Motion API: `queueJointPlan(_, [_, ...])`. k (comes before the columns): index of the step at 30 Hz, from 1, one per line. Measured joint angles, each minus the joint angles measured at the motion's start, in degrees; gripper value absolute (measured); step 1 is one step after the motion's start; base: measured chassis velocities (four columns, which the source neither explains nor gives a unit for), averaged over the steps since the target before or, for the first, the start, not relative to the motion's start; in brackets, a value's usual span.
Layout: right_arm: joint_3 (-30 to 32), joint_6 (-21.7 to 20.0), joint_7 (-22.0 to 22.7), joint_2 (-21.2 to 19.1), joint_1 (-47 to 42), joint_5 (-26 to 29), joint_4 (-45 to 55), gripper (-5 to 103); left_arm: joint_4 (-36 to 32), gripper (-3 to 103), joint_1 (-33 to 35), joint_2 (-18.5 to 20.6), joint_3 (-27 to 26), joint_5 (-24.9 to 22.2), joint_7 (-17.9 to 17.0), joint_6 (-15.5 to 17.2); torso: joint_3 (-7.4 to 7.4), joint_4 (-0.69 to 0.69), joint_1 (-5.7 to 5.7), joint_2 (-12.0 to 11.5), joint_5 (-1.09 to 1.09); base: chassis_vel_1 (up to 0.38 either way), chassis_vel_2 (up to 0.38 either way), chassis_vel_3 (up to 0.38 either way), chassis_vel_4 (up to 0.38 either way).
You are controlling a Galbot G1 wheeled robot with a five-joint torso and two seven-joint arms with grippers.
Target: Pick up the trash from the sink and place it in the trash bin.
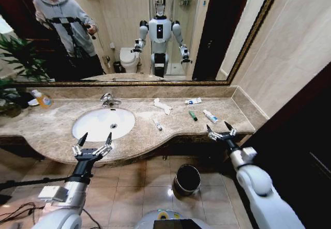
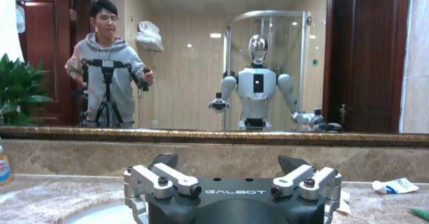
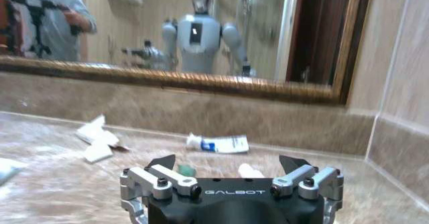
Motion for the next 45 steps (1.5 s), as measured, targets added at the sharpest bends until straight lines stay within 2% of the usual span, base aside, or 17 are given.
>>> queueJointPlan(3, [-3.7, -1.6, -2.1, -2.1, 10.4, 2.4, -10.2, 100, 0.0, 100, 0.0, 0.0, 0.0, 0.0, 0.0, 0.0, 0.0, 0.02, 0.0, 0.0, 0.01, 0.0, 0.0, 0.0, 0.0])
queueJointPlan(6, [-5.1, -1.6, -3.0, -2.5, 13.5, 2.6, -13.8, 100, 0.0, 100, 0.0, 0.0, 0.0, 0.0, 0.0, 0.0, 0.0, 0.03, 0.0, 0.0, 0.0, 0.0, 0.0, 0.0, 0.0])
queueJointPlan(8, [-7.5, -0.9, -4.9, -2.8, 18.1, 2.6, -20.1, 100, 0.0, 100, 0.0, 0.0, 0.0, 0.0, 0.0, 0.0, 0.01, 0.02, 0.01, 0.0, 0.0, 0.0, 0.0, 0.0, 0.0])
queueJointPlan(15, [-9.4, 1.0, -6.7, -3.0, 22.1, 1.7, -27.9, 100, 0.0, 100, 0.0, 0.0, 0.0, 0.0, 0.0, 0.0, 0.0, 0.01, 0.0, 0.0, 0.01, 0.0, 0.0, 0.0, 0.0])
queueJointPlan(23, [-9.4, 1.6, -7.0, -3.7, 22.7, 1.1, -30.7, 100, 0.0, 100, 0.0, 0.0, 0.0, 0.0, 0.0, 0.0, 0.0, 0.01, 0.0, 0.0, 0.01, 0.0, 0.0, 0.0, 0.0])
queueJointPlan(24, [-9.1, 1.7, -7.1, -3.7, 22.5, 1.0, -30.8, 103, 0.0, 100, 0.0, 0.0, 0.0, 0.0, 0.0, 0.0, 0.0, 0.01, 0.0, 0.0, 0.01, 0.0, 0.0, 0.0, 0.0])
queueJointPlan(26, [-8.7, 2.0, -7.2, -3.8, 22.2, 1.0, -30.9, 95, 0.0, 100, 0.0, 0.0, 0.0, 0.0, 0.0, 0.0, 0.0, 0.0, -0.01, 0.0, 0.01, 0.0, 0.0, 0.0, 0.0])
queueJointPlan(27, [-8.7, 2.0, -7.2, -3.8, 22.2, 1.0, -30.9, 95, 0.0, 100, 0.0, 0.0, 0.0, 0.0, 0.0, 0.0, 0.0, 0.0, -0.01, 0.0, 0.01, 0.0, 0.0, 0.0, 0.0])
queueJointPlan(30, [-8.4, 2.0, -7.3, -3.9, 22.0, 1.0, -30.8, 79, 0.0, 100, 0.0, 0.0, 0.0, 0.0, 0.0, 0.0, -0.01, 0.01, -0.01, 0.0, 0.01, 0.0, 0.0, 0.0, 0.0])
queueJointPlan(32, [-8.4, 2.0, -7.3, -3.9, 21.9, 0.9, -30.8, 79, 0.0, 100, 0.0, 0.0, 0.0, 0.0, 0.0, 0.0, -0.01, 0.01, -0.01, 0.0, 0.0, 0.0, 0.0, 0.0, 0.0])
queueJointPlan(33, [-8.3, 2.0, -7.4, -3.9, 21.8, 0.7, -30.8, 68, 0.0, 100, 0.0, 0.0, 0.0, 0.0, 0.0, 0.0, -0.01, 0.01, -0.01, 0.0, 0.0, 0.0, 0.0, 0.0, 0.0])
queueJointPlan(36, [-8.2, 1.8, -7.4, -3.8, 21.7, 0.3, -30.7, 63, 0.0, 100, 0.0, 0.0, 0.0, 0.0, 0.0, 0.0, -0.01, 0.01, -0.01, 0.0, 0.0, 0.0, 0.0, 0.0, 0.0])
queueJointPlan(39, [-8.1, 1.2, -7.3, -3.6, 21.6, -0.1, -30.2, 47, 0.0, 100, 0.0, 0.0, 0.0, 0.0, 0.0, 0.0, -0.01, 0.01, -0.01, 0.0, 0.0, 0.0, 0.0, 0.0, 0.0])
queueJointPlan(40, [-8.1, 1.2, -7.3, -3.6, 21.6, -0.1, -30.2, 47, 0.0, 100, 0.0, 0.0, 0.0, 0.0, 0.0, 0.0, -0.01, 0.01, -0.01, 0.0, 0.0, 0.0, 0.0, 0.0, 0.0])
queueJointPlan(42, [-8.0, 1.0, -7.3, -3.5, 21.4, 0.1, -29.5, 36, 0.0, 100, 0.0, 0.0, 0.0, 0.0, 0.0, 0.0, -0.01, 0.01, -0.01, 0.0, 0.0, 0.0, 0.0, 0.0, 0.0])
queueJointPlan(43, [-8.0, 1.0, -7.3, -3.5, 21.4, 0.1, -29.5, 36, 0.0, 100, 0.0, 0.0, 0.0, 0.0, 0.0, 0.0, -0.01, 0.01, -0.01, 0.0, 0.0, 0.0, 0.0, 0.0, 0.0])
queueJointPlan(45, [-7.8, 0.9, -7.2, -3.5, 21.0, 0.2, -28.7, 29, 0.0, 100, 0.0, 0.0, 0.0, 0.0, 0.0, 0.0, -0.01, 0.01, -0.01, 0.0, 0.0, 0.0, 0.0, 0.0, 0.0])
